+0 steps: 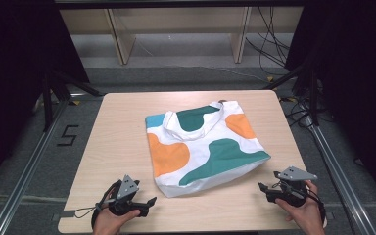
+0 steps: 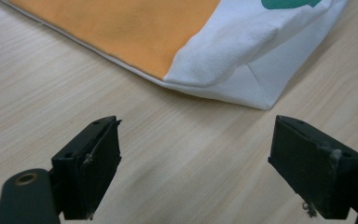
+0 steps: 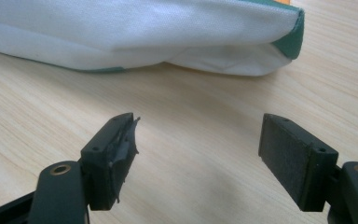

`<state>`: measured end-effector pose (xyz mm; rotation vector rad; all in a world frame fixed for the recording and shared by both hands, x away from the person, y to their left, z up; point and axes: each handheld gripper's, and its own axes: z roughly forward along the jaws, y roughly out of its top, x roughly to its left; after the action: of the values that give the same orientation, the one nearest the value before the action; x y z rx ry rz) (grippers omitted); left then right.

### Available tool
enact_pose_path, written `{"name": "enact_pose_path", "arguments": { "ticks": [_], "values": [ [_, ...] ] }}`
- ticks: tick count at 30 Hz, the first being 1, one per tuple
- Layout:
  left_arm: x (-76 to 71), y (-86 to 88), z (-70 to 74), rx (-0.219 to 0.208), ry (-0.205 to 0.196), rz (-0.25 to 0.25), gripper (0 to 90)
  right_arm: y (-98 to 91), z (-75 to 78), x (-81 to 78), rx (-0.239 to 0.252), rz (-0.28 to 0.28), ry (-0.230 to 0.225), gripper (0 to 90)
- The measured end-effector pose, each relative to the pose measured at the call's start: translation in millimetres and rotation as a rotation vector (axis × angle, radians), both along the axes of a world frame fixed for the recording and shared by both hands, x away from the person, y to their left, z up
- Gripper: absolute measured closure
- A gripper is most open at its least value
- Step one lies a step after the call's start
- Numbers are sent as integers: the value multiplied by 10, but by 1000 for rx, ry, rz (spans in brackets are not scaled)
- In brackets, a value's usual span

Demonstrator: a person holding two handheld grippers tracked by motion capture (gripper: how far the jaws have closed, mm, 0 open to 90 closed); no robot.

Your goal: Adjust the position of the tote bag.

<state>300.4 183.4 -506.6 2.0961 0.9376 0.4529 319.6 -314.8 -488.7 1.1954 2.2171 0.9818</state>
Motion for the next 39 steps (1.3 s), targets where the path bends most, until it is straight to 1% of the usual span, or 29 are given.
{"name": "enact_pose_path", "arguments": {
  "ticks": [3,5,6,7,9,10,11,12,13,15,16,17,18,19,21,22,23,24,27,28,31,32,33,34,35,36,37,38,39],
  "values": [
    [1,0,3,3,-7,4,163,7,0,-3,10,-8,5,283],
    [6,1,15,8,-8,-9,167,0,-2,4,5,-1,-1,283],
    [4,-17,4,-10,-8,-1,167,0,-3,3,3,1,1,283],
    [11,-21,7,1,-15,-2,173,2,-2,1,4,-1,2,284],
    [12,-42,15,-2,-18,-6,182,4,-5,10,-4,7,-2,289],
    [16,-52,19,-7,-20,-16,184,13,-4,3,6,7,29,296],
    [30,-58,27,4,-29,-32,190,15,-8,5,9,10,22,305],
    [31,-85,17,-15,-22,-25,194,17,-7,4,9,11,21,306],
    [45,-89,31,11,-32,-45,194,13,-16,15,1,18,8,306],
    [57,-95,36,18,-37,-52,194,8,-16,19,-10,13,-9,306],
    [56,-126,26,-13,-31,-29,194,11,-22,20,-3,11,-3,306],
    [68,-129,33,-5,-33,-39,194,20,-18,17,21,11,37,306],
    [90,-149,25,-8,-38,-61,193,4,-27,30,-3,23,13,306],
    [96,-168,26,16,-42,-67,188,6,-24,32,-4,25,18,306],
    [100,-182,21,17,-38,-77,188,15,-25,29,2,17,25,306],
    [109,-202,14,30,-45,-84,188,17,-25,29,1,17,26,306],
    [121,-211,13,33,-39,-87,188,31,-22,23,11,7,34,306],
    [156,-234,8,33,-52,-93,194,36,-26,34,5,13,23,306],
    [197,-273,13,26,-70,-110,227,51,-26,27,13,11,42,306],
    [225,-308,10,32,-89,-119,227,45,-38,41,2,30,28,306],
    [270,-397,-5,48,-90,-157,289,60,-31,35,9,25,36,306],
    [287,-423,-10,72,-96,-176,358,68,-32,27,13,16,47,307],
    [309,-449,-17,109,-113,-200,382,64,-35,35,13,26,41,311],
    [314,-483,-15,100,-127,-246,451,65,-35,37,10,30,43,317],
    [314,-483,-15,100,-127,-246,526,65,-35,37,10,30,43,317],
    [313,-518,7,125,-142,-292,589,100,-33,25,26,28,66,361],
    [313,-518,7,125,-142,-292,646,100,-38,41,10,51,38,404],
    [307,-555,0,164,-150,-325,695,110,-37,38,-4,66,44,445],
    [307,-555,0,164,-150,-325,738,110,-37,38,-4,66,44,445]
  ]
}}
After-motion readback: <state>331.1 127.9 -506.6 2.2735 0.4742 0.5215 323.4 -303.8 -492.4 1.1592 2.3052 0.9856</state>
